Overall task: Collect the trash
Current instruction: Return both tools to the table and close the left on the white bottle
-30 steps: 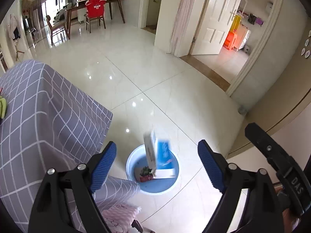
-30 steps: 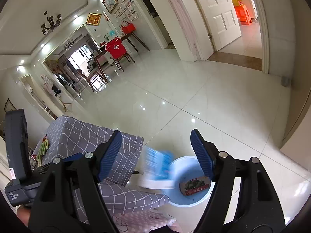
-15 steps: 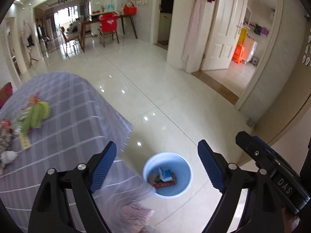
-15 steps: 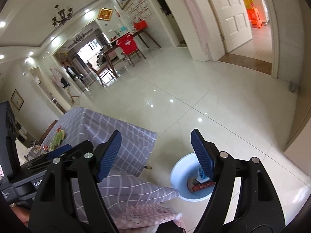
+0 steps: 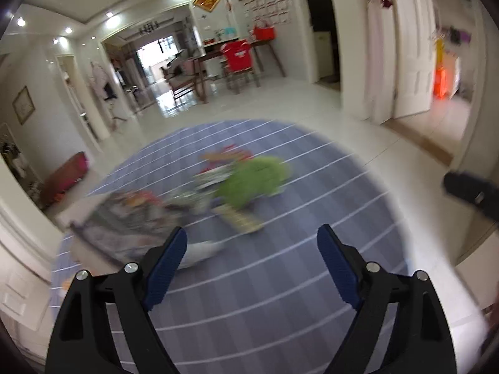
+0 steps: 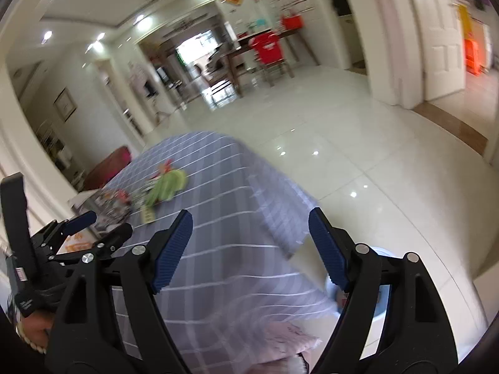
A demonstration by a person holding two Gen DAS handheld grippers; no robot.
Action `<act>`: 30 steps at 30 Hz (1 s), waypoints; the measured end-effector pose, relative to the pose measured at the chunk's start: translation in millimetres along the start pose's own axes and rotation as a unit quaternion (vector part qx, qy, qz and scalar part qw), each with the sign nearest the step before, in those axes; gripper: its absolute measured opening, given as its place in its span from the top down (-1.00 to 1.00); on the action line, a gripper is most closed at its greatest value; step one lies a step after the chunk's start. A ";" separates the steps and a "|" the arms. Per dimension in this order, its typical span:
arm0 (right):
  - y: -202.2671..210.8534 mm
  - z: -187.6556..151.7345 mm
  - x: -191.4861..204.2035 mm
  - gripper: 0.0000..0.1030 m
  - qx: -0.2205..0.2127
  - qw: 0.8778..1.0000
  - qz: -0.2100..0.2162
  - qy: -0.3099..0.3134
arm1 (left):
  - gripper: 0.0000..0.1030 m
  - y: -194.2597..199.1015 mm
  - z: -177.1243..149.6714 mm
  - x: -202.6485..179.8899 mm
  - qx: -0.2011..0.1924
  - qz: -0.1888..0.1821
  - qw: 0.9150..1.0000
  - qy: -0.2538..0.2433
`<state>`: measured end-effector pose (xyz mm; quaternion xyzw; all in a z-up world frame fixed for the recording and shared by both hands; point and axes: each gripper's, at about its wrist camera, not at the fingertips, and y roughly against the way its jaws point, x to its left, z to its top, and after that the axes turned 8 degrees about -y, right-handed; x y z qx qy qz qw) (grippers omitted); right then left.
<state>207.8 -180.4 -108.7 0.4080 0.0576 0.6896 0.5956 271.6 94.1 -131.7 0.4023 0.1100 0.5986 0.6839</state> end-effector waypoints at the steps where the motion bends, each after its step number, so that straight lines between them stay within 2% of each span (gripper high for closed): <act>1: -8.6 -0.7 12.4 -0.48 0.008 1.000 0.004 0.009 | -0.63 -2.6 -4.9 9.7 0.005 0.002 1.000 -0.002; 7: -51.0 -5.6 66.5 -0.48 0.044 0.997 0.014 0.054 | -0.58 -22.1 -24.4 51.1 0.030 -0.006 0.999 -0.023; 9: -63.6 -7.5 79.3 -0.48 0.054 0.997 0.015 0.061 | -0.27 -28.1 -27.7 51.9 0.038 -0.016 0.998 -0.039; 11: -77.2 -7.8 90.1 -0.48 0.062 0.996 0.015 0.067 | -0.24 -33.4 -28.3 45.2 0.044 -0.027 0.996 -0.070; 14: -90.4 -9.0 98.8 -0.48 0.069 0.995 0.011 0.073 | -0.09 -36.7 -29.5 37.4 0.042 -0.029 0.993 -0.104; 15: -94.8 -7.8 101.3 -0.48 0.071 0.995 0.010 0.074 | 0.06 -37.2 -30.5 38.0 0.041 -0.033 0.993 -0.103; 16: -99.0 -6.5 103.2 -0.48 0.073 0.994 0.008 0.076 | 0.19 -40.2 -28.3 42.0 0.044 -0.039 0.993 -0.098; 17: -103.2 -5.3 105.1 -0.48 0.075 0.994 0.006 0.078 | 0.22 -41.8 -27.0 46.9 0.044 -0.049 0.994 -0.087; 20: -117.4 -1.2 110.9 -0.48 0.077 0.994 -0.001 0.083 | 0.23 -42.7 -24.5 59.2 0.034 -0.067 0.996 -0.052; 23: -135.3 5.6 116.6 -0.49 0.085 0.993 -0.010 0.086 | 0.23 -37.6 -19.2 79.9 0.015 -0.081 0.996 0.020; 26: -153.3 10.3 124.5 -0.49 0.092 0.991 -0.016 0.099 | 0.23 -29.3 -12.2 97.2 -0.006 -0.072 0.995 0.072; 30: -184.5 16.7 133.4 -0.49 0.110 0.987 -0.034 0.115 | 0.23 -26.7 -2.9 108.3 -0.017 -0.060 0.993 0.099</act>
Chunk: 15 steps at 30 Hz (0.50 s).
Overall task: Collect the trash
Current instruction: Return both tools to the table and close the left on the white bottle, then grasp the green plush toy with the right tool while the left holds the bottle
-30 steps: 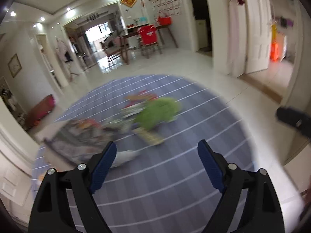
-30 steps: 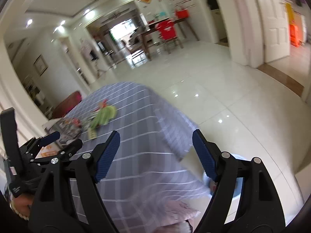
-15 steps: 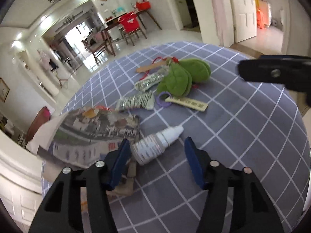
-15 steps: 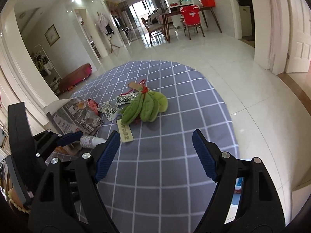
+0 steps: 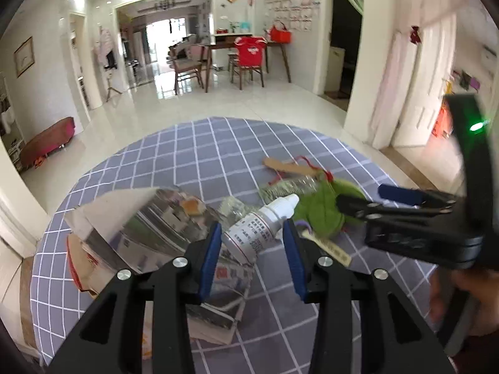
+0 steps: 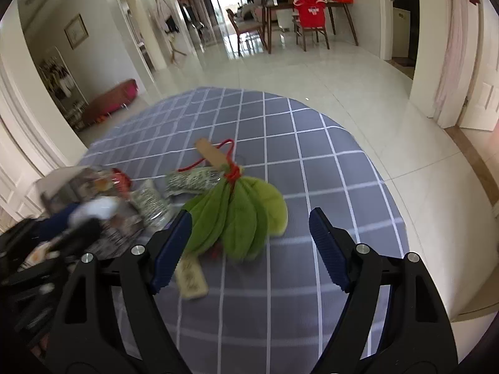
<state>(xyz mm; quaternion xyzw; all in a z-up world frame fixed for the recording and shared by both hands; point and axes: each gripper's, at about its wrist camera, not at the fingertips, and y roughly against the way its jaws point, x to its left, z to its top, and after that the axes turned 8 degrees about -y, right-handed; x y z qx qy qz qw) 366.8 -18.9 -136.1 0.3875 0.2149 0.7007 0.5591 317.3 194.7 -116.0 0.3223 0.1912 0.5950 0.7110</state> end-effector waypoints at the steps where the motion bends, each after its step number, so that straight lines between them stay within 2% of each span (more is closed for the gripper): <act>1: -8.1 2.3 0.9 -0.43 0.009 1.000 0.003 0.002 | 0.23 1.4 1.7 0.8 -0.003 0.005 1.000 0.005; 2: -14.3 3.7 1.6 -0.27 0.016 1.000 0.006 0.005 | 0.23 2.3 3.0 1.0 -0.004 0.005 1.000 0.008; 4: -18.8 2.7 4.5 0.41 0.017 1.000 -0.004 0.023 | 0.23 4.0 5.6 0.0 -0.004 0.006 1.000 0.013; 5: -18.9 2.8 4.4 0.46 0.021 0.999 0.003 0.030 | 0.23 5.5 7.0 -0.8 -0.005 0.006 1.000 0.014; 6: -16.0 3.4 3.5 0.63 0.018 0.999 0.013 0.026 | 0.23 7.1 7.5 0.1 -0.006 0.007 1.000 0.015; 11: 29.8 2.0 -15.4 0.68 -0.033 0.998 0.058 0.002 | 0.23 26.5 15.5 -11.9 -0.029 0.014 0.999 0.022; 15: 73.1 -0.5 -33.5 0.68 -0.068 0.994 0.079 -0.014 | 0.23 44.2 24.6 -30.7 -0.047 0.002 0.999 0.017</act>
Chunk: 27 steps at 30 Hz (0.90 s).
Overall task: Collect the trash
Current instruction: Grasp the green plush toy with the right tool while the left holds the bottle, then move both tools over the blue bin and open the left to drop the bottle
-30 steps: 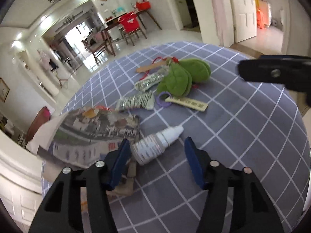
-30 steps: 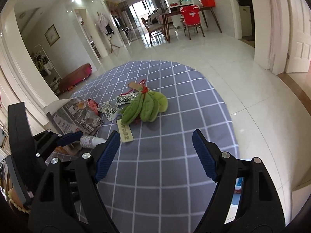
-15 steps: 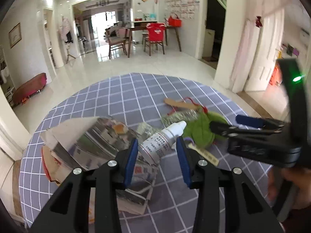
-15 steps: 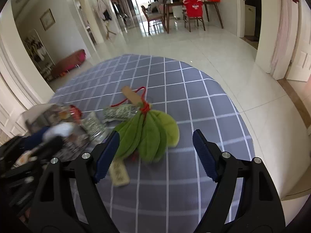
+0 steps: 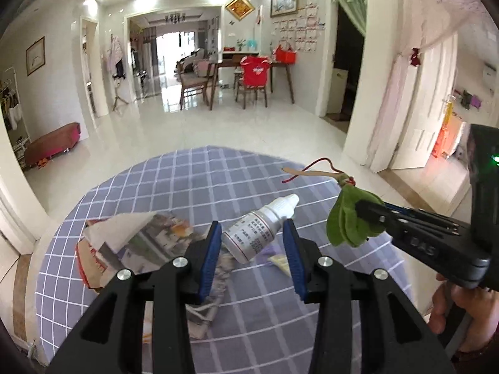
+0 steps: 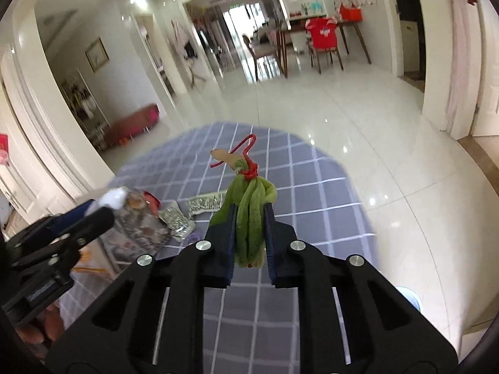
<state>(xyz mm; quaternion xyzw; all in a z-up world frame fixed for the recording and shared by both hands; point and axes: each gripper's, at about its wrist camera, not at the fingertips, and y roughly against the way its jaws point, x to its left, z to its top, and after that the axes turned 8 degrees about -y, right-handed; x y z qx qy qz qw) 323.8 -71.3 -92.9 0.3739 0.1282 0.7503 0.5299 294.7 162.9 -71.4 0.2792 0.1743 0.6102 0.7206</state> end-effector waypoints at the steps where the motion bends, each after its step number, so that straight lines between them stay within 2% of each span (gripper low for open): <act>1: 12.5 0.3 -4.6 0.68 -0.010 1.000 0.004 -0.004 | 0.23 5.3 3.2 -8.4 -0.004 -0.005 1.000 -0.004; 8: 92.3 -11.6 -57.1 0.68 -0.056 0.998 -0.006 -0.037 | 0.23 15.5 14.5 -85.4 -0.011 -0.060 0.997 -0.043; 16: 156.3 -47.5 -145.5 0.68 -0.085 0.990 -0.075 -0.086 | 0.23 -5.8 11.2 -198.3 0.017 -0.136 0.985 -0.105; 21: 185.3 -76.8 -201.9 0.68 -0.096 0.979 -0.125 -0.133 | 0.22 -29.7 1.1 -261.4 0.044 -0.156 0.976 -0.143; 25: 197.2 -94.8 -232.5 0.68 -0.097 0.971 -0.147 -0.161 | 0.20 -46.6 -5.7 -293.0 0.066 -0.178 0.971 -0.144; 26: 199.7 -98.4 -236.9 0.67 -0.096 0.970 -0.150 -0.165 | 0.00 -49.0 -7.8 -301.0 0.071 -0.176 0.971 -0.149; 27: 201.6 -101.9 -243.2 0.66 -0.095 0.968 -0.157 -0.171 | -0.49 -52.6 -9.2 -307.3 0.079 -0.169 0.970 -0.156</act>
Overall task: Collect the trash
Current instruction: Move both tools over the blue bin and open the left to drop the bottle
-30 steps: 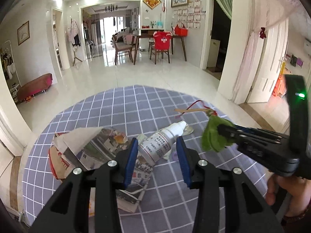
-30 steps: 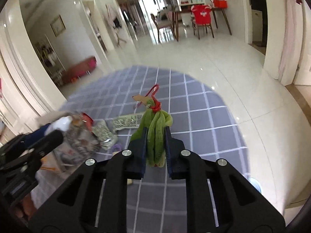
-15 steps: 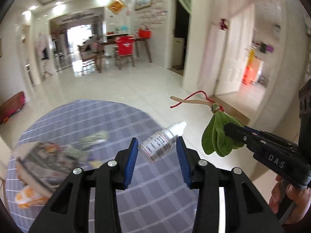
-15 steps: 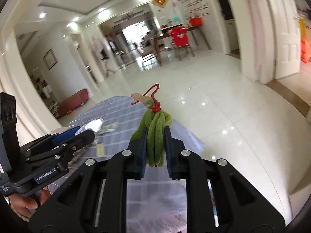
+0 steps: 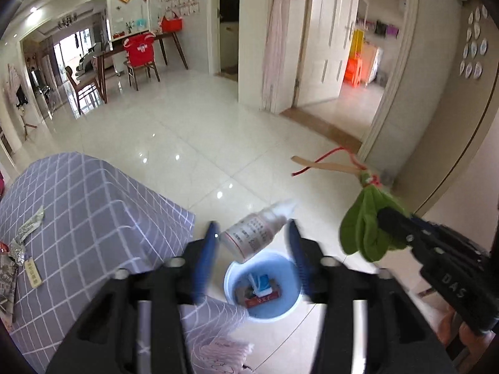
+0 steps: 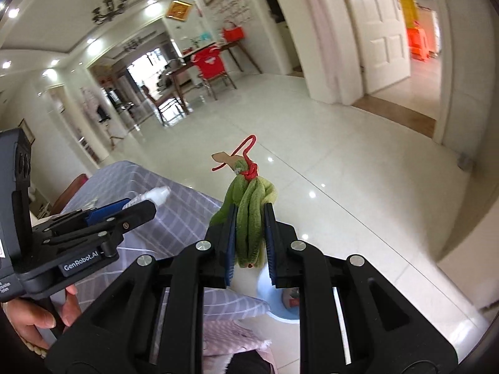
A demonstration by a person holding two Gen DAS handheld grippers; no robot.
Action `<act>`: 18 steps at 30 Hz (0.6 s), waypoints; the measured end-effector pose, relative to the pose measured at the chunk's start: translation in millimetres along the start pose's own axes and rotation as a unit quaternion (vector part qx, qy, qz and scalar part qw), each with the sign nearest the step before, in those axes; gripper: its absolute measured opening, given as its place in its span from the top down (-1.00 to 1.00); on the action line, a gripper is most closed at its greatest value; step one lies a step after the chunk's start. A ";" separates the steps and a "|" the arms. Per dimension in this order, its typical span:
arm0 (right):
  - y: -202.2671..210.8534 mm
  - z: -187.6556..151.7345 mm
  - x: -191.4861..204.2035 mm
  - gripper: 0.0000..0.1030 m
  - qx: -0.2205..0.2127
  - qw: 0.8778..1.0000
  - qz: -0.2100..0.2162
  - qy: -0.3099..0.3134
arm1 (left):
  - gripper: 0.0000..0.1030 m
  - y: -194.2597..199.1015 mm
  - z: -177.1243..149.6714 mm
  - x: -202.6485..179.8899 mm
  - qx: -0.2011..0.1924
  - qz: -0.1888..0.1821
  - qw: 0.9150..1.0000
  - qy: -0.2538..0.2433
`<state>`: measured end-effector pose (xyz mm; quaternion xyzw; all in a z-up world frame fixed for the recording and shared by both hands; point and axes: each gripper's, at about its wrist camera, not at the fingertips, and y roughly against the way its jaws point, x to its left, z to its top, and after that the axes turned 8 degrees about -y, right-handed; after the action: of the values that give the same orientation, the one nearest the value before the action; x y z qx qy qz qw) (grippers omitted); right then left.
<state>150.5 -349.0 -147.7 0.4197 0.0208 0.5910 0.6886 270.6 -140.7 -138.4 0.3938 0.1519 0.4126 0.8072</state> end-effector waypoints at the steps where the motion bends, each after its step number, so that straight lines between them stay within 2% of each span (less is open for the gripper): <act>1: -0.2 -0.4 -5.3 0.65 0.002 1.000 -0.004 -0.003 | -0.56 -3.9 0.0 -5.9 0.004 0.018 1.000 -0.007; 3: -0.1 -2.6 -13.0 0.65 0.006 1.000 -0.007 -0.010 | -0.57 -5.7 -1.4 -13.3 0.002 0.033 0.999 -0.017; 18: -14.9 -12.2 -10.5 0.63 0.033 0.999 0.007 -0.014 | -0.57 -1.9 -7.7 -11.2 0.007 0.045 0.999 0.002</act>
<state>152.8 -350.2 -169.5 0.4501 0.0278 0.5893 0.6704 260.4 -146.2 -145.7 0.4050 0.1387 0.4485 0.7846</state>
